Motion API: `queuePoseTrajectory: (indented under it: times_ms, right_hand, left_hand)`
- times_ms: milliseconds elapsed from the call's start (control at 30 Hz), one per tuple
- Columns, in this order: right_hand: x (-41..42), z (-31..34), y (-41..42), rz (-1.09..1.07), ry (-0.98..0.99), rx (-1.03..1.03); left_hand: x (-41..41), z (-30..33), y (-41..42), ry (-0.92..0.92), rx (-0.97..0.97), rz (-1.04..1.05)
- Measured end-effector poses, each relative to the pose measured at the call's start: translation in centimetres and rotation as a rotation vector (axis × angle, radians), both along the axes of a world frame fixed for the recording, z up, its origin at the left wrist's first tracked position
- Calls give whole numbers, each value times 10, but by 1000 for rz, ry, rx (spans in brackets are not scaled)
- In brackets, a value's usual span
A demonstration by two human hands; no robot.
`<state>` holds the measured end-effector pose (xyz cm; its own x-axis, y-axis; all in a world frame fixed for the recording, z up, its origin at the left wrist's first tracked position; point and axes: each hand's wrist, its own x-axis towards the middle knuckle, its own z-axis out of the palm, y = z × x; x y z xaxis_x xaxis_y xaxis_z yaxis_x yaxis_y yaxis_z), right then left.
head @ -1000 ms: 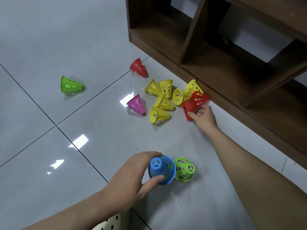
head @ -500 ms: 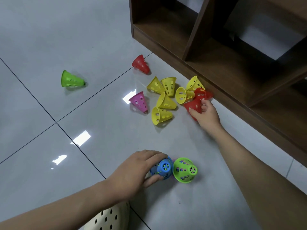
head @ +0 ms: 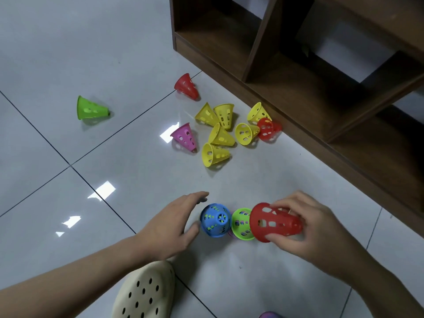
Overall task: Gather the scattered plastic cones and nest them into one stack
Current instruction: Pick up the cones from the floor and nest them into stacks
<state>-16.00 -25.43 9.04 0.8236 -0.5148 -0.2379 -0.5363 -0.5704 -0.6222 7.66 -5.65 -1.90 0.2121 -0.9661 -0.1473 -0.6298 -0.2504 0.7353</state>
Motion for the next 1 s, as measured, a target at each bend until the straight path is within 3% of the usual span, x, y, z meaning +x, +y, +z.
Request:
queuePoseTrajectory:
  times_ms: [300,500,700,867,1000]
  right_hand:
    - [22,-72,6,85,144,26]
    - [34,-53,-3,99,204,0]
    - [88,-36,-24,-5,-24,-12]
    - [148,-39,-29,-100,-160,192]
    - [190,-56,-39,-148,-213,296]
  left_hand:
    - [38,-10,-5,-52,-20,169]
    - [73,-18,-2,-119,-5,247]
    - [139,-21,-2,-284,-3,333]
    - [223,-24,-5,-551,11,195]
    - [298,-29,-3,-780,118,270]
